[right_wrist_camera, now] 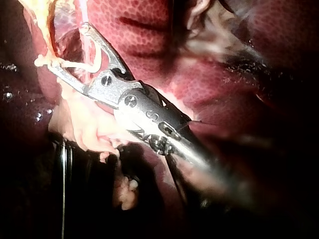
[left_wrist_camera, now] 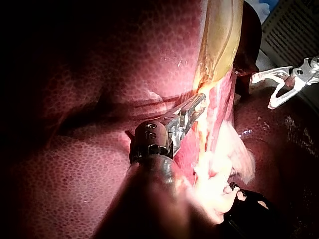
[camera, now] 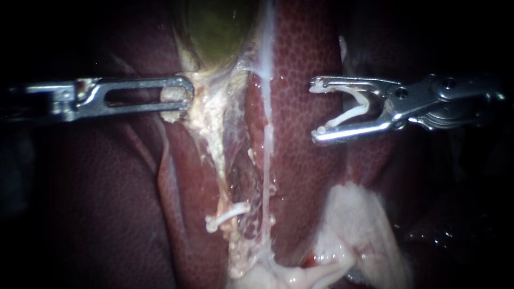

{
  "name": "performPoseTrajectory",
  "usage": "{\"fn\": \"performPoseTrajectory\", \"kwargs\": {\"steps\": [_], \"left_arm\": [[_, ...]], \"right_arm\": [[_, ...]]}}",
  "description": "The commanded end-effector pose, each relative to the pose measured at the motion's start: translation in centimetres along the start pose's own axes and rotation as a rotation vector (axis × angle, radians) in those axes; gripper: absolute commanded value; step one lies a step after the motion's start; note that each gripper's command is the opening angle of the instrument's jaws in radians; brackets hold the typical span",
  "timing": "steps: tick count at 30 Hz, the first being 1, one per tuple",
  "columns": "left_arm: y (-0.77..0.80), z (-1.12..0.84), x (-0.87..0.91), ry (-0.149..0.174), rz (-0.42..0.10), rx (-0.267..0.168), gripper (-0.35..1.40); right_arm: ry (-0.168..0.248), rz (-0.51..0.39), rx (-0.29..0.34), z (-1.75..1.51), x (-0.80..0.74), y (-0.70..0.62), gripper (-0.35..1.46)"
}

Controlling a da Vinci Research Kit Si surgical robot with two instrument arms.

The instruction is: Clipping second clip left tube

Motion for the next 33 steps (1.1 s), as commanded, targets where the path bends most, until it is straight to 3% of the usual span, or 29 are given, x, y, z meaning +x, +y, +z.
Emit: {"fn": "performPoseTrajectory", "kwargs": {"steps": [1, 6, 24, 33], "left_arm": [[-0.01, -0.02, -0.02, -0.004, -0.003, 0.001, -0.35], [-0.05, -0.10, -0.07, -0.017, 0.003, 0.006, -0.35], [-0.06, -0.11, -0.07, -0.017, 0.003, 0.006, -0.35], [-0.05, -0.12, -0.07, -0.016, 0.003, 0.006, -0.35]], "right_arm": [[0.000, 0.000, 0.000, 0.00, 0.00, 0.00, 0.60], [0.000, 0.000, 0.000, 0.00, 0.00, 0.00, 0.60], [0.001, -0.004, 0.000, 0.03, -0.03, -0.02, 0.60], [0.013, -0.012, 0.023, 0.28, -0.26, -0.09, 0.60]]}}
